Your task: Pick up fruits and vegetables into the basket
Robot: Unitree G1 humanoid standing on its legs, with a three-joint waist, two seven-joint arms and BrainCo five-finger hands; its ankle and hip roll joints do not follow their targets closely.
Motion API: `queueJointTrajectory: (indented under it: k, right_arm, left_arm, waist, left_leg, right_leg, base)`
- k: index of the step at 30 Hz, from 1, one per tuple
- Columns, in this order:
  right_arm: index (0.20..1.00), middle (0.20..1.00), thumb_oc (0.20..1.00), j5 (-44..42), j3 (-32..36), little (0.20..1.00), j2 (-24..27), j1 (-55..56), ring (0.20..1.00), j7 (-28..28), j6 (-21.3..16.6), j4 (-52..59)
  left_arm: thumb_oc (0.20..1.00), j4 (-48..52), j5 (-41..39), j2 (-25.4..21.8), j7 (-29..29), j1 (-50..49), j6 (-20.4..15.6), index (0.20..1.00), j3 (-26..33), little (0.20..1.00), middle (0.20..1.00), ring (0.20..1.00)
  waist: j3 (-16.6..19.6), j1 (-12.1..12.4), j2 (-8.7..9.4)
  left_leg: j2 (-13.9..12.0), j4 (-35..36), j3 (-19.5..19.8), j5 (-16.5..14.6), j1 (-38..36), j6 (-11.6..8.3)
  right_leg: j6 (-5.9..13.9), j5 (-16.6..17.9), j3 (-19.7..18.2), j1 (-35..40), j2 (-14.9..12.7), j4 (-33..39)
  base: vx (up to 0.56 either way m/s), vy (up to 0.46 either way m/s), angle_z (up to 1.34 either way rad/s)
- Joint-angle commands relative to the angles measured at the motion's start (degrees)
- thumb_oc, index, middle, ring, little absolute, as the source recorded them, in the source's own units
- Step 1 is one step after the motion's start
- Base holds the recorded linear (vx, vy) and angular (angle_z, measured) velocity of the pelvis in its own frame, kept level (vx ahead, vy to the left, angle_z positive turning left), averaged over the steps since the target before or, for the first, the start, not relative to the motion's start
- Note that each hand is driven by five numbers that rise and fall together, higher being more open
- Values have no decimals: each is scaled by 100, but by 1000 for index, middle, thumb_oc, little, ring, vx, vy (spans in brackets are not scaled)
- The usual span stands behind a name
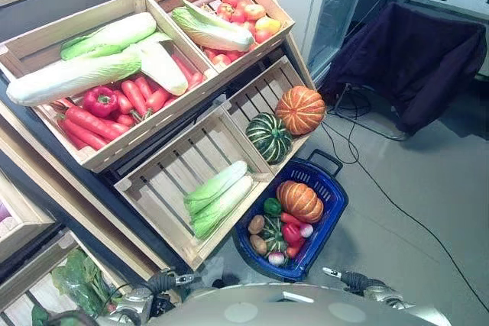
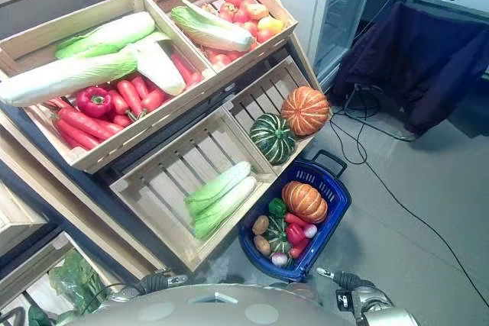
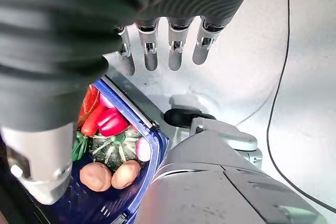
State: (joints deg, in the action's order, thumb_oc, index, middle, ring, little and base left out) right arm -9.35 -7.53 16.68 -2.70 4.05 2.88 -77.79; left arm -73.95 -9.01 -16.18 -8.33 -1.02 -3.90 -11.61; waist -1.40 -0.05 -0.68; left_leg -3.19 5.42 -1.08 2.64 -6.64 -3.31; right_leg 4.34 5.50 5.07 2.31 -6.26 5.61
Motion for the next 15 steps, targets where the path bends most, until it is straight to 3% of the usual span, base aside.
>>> queueJointTrajectory:
  k: [1,3,15]
  right_arm:
    - [1000,1000,1000,88,-124,1000,-31,-456,1000,-52,-15,-314]
    - [1000,1000,1000,97,-114,1000,-26,-455,1000,-47,-5,-305]
    - [1000,1000,1000,62,-91,1000,4,-488,1000,-23,30,-296]
  left_arm:
    - [1000,-464,16,8,-56,541,-22,1000,-56,1000,1000,1000]
    - [1000,-432,-87,11,-132,537,-215,1000,-50,1000,1000,1000]
    - [1000,-305,-271,-21,-277,552,-406,1000,-42,1000,1000,1000]
  waist:
    - [-216,-5,120]
    - [-223,-4,124]
    - [-240,31,124]
  left_leg:
    - [-47,-47,62,-352,-14,26]
    - [-47,-50,64,-355,-14,28]
    - [-47,-60,92,-365,-18,32]
  right_leg:
    - [235,-303,88,388,-250,-156]
    - [233,-308,82,389,-247,-162]
    - [228,-332,87,399,-237,-188]
  base:
    - [-32,39,-27]
    - [0,0,0]
    - [0,0,0]
